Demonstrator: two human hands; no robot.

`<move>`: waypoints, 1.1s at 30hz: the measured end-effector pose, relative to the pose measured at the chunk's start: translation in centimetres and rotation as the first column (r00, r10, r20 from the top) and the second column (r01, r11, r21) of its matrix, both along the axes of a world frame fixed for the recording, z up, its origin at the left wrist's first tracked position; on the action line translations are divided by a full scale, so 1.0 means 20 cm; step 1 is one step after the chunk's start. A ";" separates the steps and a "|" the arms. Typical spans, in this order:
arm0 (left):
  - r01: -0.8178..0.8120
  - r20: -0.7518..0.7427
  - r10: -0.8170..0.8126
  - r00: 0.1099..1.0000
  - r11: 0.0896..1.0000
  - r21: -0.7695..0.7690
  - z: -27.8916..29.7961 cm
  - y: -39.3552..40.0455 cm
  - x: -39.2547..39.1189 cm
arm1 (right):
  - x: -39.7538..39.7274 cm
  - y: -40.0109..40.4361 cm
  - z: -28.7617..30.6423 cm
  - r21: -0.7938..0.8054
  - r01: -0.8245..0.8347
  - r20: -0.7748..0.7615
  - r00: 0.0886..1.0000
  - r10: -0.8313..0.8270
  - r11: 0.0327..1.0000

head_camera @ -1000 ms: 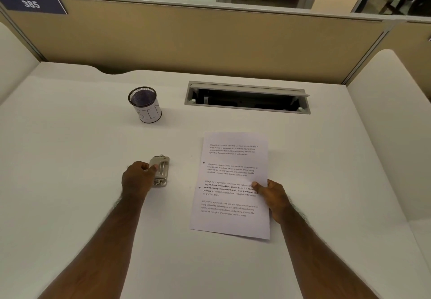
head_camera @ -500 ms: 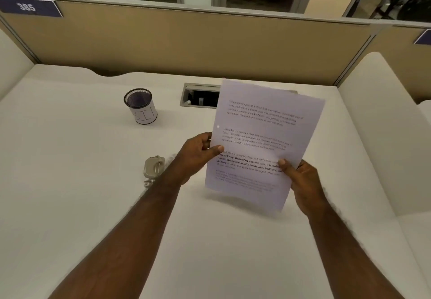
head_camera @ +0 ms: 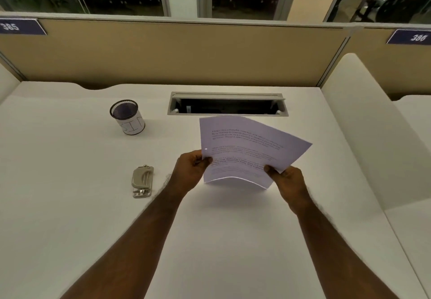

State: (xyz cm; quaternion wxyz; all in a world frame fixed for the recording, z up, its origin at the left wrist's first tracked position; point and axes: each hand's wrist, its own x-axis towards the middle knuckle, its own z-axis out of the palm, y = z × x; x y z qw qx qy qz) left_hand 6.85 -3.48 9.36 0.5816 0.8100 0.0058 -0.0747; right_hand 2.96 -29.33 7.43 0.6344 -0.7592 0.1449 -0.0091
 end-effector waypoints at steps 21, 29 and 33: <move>-0.017 -0.050 0.019 0.999 0.999 0.047 0.00 -0.39 0.25 | 0.23 -0.38 0.06 -0.093 0.124 0.007 0.992 -0.124 0.988; 0.006 -0.135 -0.002 0.991 1.000 0.029 -0.17 -0.75 0.31 | 0.24 -0.70 -0.12 -0.326 0.234 -0.075 0.959 -0.272 0.916; 0.019 -0.175 -0.001 0.984 0.995 0.102 -0.29 -0.87 0.32 | 0.24 -0.78 -0.21 -0.419 0.219 -0.105 0.952 -0.287 0.881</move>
